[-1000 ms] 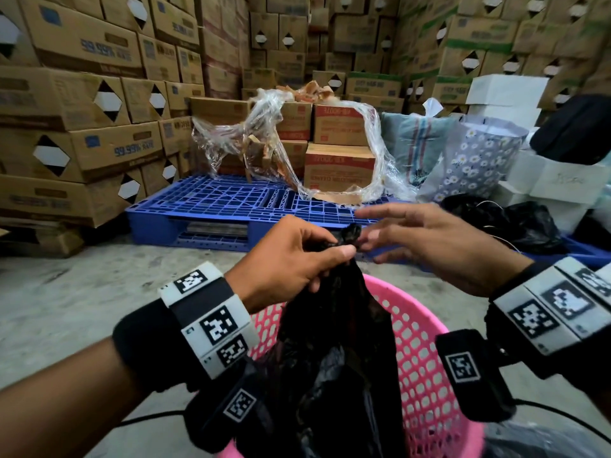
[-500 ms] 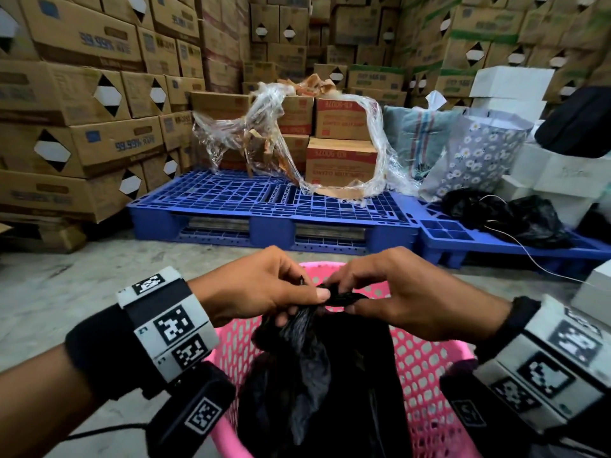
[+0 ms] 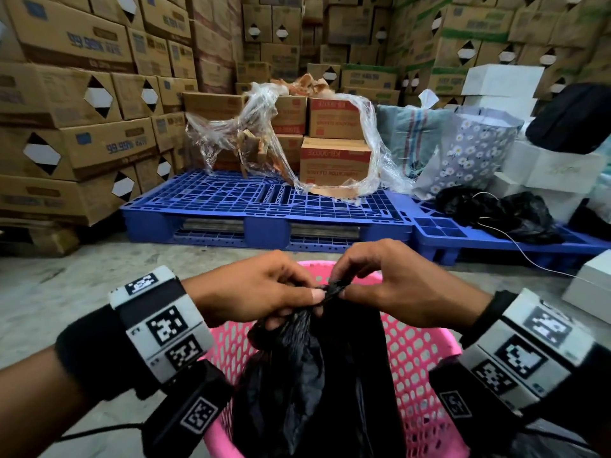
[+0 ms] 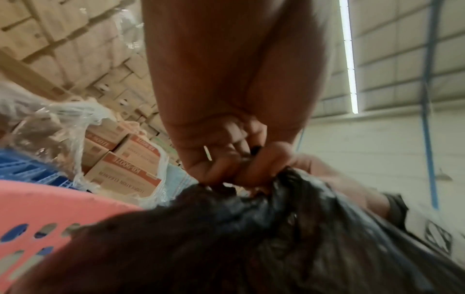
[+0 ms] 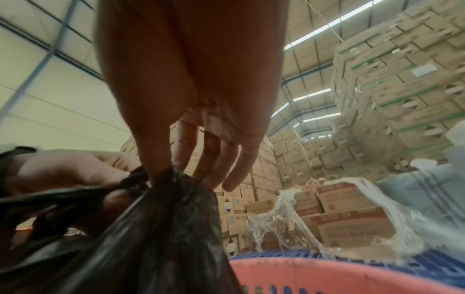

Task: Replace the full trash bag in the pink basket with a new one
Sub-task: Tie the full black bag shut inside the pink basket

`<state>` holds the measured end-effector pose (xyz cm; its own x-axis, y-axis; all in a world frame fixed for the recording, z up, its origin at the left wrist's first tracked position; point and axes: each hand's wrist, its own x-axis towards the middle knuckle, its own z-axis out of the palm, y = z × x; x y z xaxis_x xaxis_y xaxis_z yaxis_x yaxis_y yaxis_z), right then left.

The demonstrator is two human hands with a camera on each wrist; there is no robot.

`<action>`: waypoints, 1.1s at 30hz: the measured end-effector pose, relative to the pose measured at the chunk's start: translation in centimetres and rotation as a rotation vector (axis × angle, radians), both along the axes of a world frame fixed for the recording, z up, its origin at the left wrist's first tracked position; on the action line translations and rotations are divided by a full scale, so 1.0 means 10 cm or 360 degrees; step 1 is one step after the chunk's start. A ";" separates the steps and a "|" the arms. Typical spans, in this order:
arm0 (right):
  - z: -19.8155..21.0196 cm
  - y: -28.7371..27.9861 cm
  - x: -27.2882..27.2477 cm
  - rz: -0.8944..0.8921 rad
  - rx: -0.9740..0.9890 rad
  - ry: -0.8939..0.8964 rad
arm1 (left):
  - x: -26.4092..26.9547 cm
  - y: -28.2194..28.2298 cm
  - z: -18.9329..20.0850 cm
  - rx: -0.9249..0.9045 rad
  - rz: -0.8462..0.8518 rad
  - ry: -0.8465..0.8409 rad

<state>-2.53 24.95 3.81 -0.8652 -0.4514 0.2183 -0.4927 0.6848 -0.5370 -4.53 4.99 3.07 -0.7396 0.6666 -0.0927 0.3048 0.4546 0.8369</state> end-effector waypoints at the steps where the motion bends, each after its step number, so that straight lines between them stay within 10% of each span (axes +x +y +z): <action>1: -0.01 -0.01 0.01 -0.0027 -0.0013 0.0027 | 0.00 0.00 0.02 -0.0002 -0.0029 -0.0078; 16: -0.02 -0.12 0.15 -0.0014 -0.0719 -0.0773 | -0.05 -0.04 0.08 0.0052 -0.0083 -0.0506; 33: -0.13 -0.20 0.20 -0.0147 -0.0114 0.0252 | -0.10 -0.03 0.00 0.0183 -0.0001 -0.0523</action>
<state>-0.50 22.91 2.50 -0.8546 -0.3499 0.3837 -0.5117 0.6937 -0.5069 -5.49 4.64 3.08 -0.6822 0.6870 -0.2502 0.0108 0.3517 0.9361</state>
